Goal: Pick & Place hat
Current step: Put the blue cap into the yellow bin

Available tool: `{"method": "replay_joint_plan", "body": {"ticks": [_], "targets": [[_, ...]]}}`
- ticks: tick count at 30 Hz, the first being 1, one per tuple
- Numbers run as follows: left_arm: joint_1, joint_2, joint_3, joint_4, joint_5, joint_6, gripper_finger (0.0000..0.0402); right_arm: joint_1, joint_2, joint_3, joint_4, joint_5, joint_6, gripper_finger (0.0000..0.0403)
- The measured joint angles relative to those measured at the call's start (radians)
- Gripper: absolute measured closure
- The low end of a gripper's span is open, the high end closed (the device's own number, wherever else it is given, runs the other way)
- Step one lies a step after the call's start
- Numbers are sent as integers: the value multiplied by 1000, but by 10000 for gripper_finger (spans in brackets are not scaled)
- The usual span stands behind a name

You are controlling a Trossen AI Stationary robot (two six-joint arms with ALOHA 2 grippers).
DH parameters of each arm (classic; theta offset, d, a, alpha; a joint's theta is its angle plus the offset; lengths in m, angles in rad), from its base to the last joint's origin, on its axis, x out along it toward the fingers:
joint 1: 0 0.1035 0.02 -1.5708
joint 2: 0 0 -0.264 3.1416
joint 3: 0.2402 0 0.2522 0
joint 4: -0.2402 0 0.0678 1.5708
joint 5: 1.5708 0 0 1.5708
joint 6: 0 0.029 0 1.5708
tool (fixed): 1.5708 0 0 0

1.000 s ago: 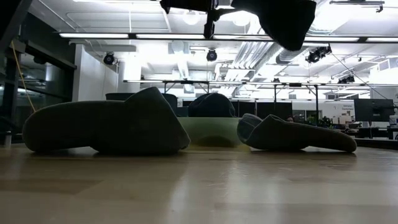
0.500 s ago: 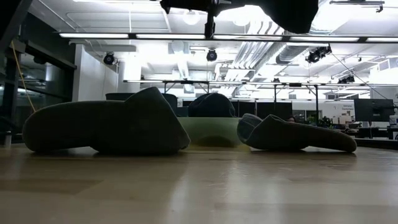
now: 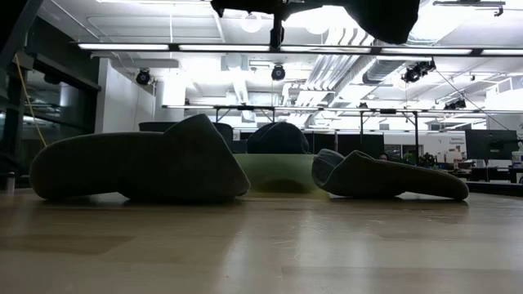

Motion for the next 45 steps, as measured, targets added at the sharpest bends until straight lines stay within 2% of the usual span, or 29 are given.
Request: {"method": "replay_joint_plan", "body": {"ticks": [11,18,24,31,37,41,45], "targets": [[1,0,1,-8,-54,47,396,0,-114,72,30,-156,88,213],[1,0,1,-10,-81,102,396,0,-193,121,82,-209,274,212],[1,0,1,-66,-182,216,396,0,-270,123,148,-249,415,212],[-1,0,1,-114,-330,356,396,0,-306,106,149,-308,531,212],[-29,-13,17,-168,-498,536,396,0,-308,41,104,-309,698,213],[-77,-14,84,-254,-686,710,396,0,-309,-34,104,-284,814,213],[-148,-14,122,-268,-914,904,396,0,-313,-126,111,-232,931,212]]}}
